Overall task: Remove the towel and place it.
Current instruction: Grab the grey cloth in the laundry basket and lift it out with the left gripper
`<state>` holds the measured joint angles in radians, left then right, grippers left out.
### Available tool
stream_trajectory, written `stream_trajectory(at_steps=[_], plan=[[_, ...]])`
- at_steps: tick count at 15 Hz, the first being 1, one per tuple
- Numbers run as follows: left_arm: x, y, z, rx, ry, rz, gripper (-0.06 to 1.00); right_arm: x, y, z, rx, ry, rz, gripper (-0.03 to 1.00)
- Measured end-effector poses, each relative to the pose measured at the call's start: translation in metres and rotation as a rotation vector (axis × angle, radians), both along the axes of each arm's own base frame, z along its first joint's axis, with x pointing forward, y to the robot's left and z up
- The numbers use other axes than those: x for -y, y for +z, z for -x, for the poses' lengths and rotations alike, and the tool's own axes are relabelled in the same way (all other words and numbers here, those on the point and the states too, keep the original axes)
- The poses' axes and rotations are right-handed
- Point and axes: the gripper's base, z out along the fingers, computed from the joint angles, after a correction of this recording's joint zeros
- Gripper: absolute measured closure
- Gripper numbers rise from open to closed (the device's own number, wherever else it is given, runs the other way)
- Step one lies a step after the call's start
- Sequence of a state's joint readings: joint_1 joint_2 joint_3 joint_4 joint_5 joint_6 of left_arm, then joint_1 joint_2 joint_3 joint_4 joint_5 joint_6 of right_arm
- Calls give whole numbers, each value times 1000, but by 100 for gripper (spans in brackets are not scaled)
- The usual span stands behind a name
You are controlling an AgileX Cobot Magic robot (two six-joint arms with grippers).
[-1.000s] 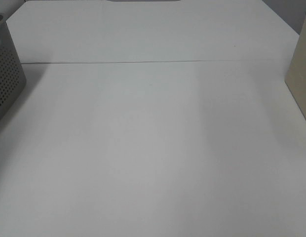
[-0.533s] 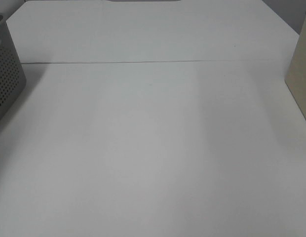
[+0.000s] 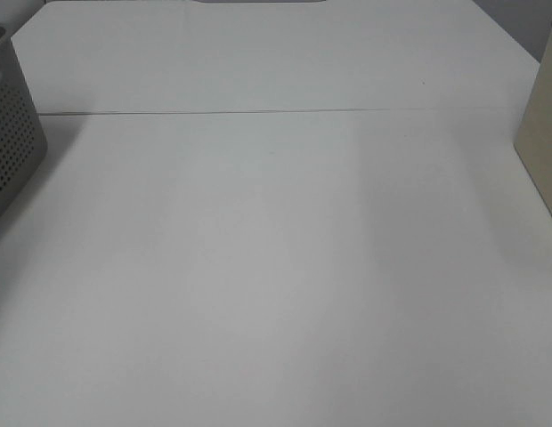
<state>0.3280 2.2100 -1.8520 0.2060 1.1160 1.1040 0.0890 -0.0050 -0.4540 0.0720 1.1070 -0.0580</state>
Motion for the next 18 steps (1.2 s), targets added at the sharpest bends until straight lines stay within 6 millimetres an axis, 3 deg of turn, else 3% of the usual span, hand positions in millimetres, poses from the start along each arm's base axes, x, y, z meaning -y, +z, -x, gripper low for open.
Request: stream_trajectory(at_steps=[2, 4, 7, 13, 18], plan=[[-2, 0, 3, -34, -3, -22, 94, 0, 0, 0, 0, 0, 0, 24], [-2, 0, 7, -77, 4, -27, 94, 0, 0, 0, 0, 0, 0, 24], [-1, 16, 11, -40, 99, -25, 94, 0, 0, 0, 0, 0, 0, 24], [19, 115, 35, 289, 393, 87, 94, 0, 0, 0, 0, 0, 0, 24], [35, 179, 66, 462, 424, 147, 94, 0, 0, 0, 0, 0, 0, 24]])
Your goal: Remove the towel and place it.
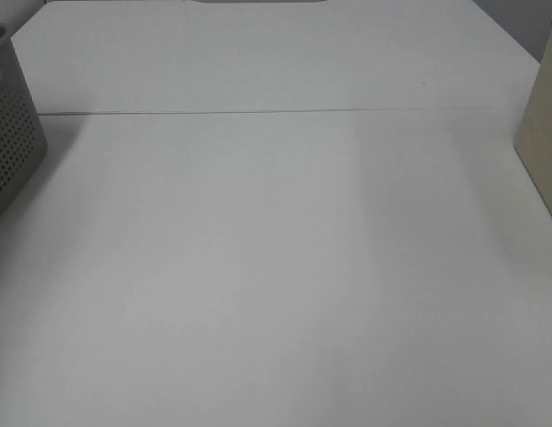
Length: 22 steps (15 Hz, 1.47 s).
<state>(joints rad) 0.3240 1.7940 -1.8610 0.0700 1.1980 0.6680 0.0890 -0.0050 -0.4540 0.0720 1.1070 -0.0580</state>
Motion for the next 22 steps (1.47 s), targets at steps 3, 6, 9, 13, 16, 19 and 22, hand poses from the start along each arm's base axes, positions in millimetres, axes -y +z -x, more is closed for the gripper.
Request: stream_trajectory(at_steps=[3, 6, 9, 13, 16, 19, 22], plan=[[20, 39, 23, 113, -18, 19, 94, 0, 0, 0, 0, 0, 0, 24], [60, 68, 38, 202, -112, 19, 94, 0, 0, 0, 0, 0, 0, 24], [113, 100, 58, 333, -268, 13, 94, 0, 0, 0, 0, 0, 0, 24], [160, 128, 78, 432, -423, 31, 94, 0, 0, 0, 0, 0, 0, 24], [188, 140, 87, 474, -523, 51, 94, 0, 2, -4, -7, 3, 4, 24], [214, 141, 94, 477, -612, 74, 94, -13, 24, -34, 54, 121, -20, 24], [233, 141, 100, 476, -680, 90, 94, -35, 36, -77, 113, 334, -94, 24]])
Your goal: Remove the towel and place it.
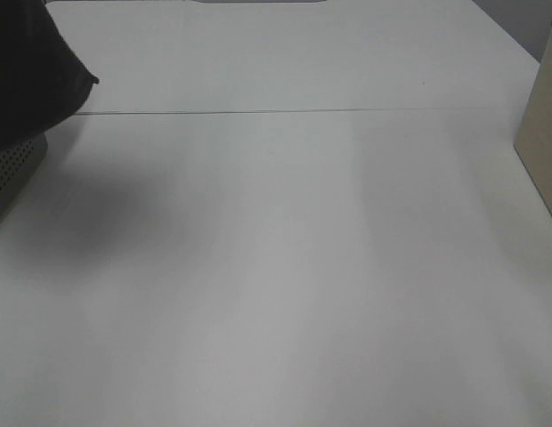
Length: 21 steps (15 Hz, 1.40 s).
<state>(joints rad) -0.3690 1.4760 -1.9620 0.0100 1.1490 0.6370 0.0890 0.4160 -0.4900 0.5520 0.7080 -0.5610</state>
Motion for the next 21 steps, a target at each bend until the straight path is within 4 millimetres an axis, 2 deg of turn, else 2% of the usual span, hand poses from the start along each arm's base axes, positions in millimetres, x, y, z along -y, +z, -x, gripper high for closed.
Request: stream_trajectory(at_steps=[5, 7, 8, 9, 12, 13, 16, 21], plan=[[41, -2, 21, 24, -238, -117, 94, -38, -1, -64, 112, 404, -167, 24], [50, -4, 28, 31, -330, -195, 94, -49, -10, -94, 173, 510, -296, 24], [50, -4, 28, 31, -330, -195, 94, -49, -10, -94, 173, 510, -296, 24], [55, -6, 33, 40, -388, -244, 94, -57, -22, -118, 185, 622, -354, 24], [63, -6, 39, 79, -481, -307, 94, -70, -29, -153, 178, 765, -451, 24], [66, -4, 40, 99, -500, -306, 94, -82, -34, -163, 153, 804, -471, 24], [70, -2, 41, 122, -522, -269, 94, -123, -43, -178, 88, 938, -502, 24], [72, -2, 42, 117, -538, -247, 94, -150, -51, -213, 4, 930, -502, 24]])
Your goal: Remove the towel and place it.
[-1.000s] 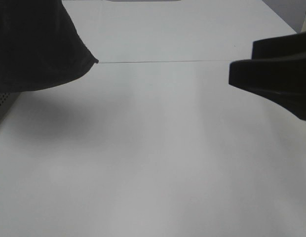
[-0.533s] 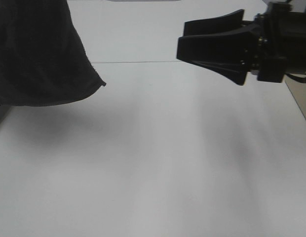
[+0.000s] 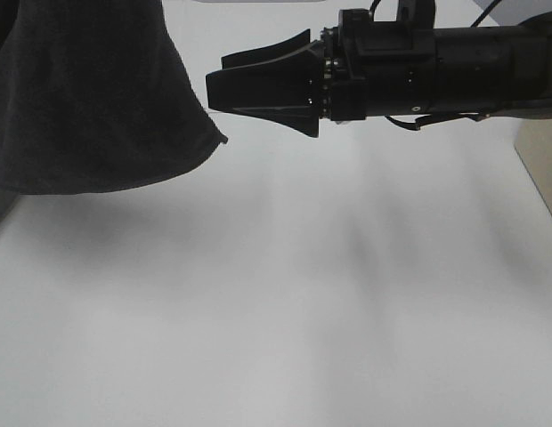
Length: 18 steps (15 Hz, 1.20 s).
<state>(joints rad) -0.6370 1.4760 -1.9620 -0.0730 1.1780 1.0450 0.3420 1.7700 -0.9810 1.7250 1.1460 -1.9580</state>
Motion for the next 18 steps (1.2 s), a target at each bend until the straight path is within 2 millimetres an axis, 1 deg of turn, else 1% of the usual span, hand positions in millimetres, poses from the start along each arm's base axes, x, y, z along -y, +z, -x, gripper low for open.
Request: stream_trajectory(at_steps=[2, 3, 5, 7, 10, 11, 13, 14, 15, 18], plan=[[0, 1, 0, 7, -3, 6, 94, -6, -6, -8, -22, 27, 30, 24], [1, 2, -1, 20, -5, 14, 94, -12, -9, -6, -19, 62, 50, 24], [2, 3, -1, 38, -9, 22, 94, -30, -13, 8, -25, 149, 81, 24], [3, 3, -3, 41, -8, 22, 94, -38, -14, 14, -30, 181, 83, 24], [6, -4, -11, 35, 3, -5, 94, -38, -14, 15, -34, 188, 87, 24], [6, -5, -12, 36, 6, -10, 94, -38, -15, 16, -31, 193, 93, 26], [6, -5, -12, 34, 7, -15, 94, -37, -15, 16, -32, 196, 98, 33], [6, -6, -11, 26, 7, -21, 94, -37, -15, 16, -32, 196, 98, 39], [6, -7, -12, 15, 6, -29, 94, -38, -15, 15, -32, 189, 98, 51], [9, -11, -14, -6, 0, -29, 94, -38, -15, 13, -35, 167, 97, 70]])
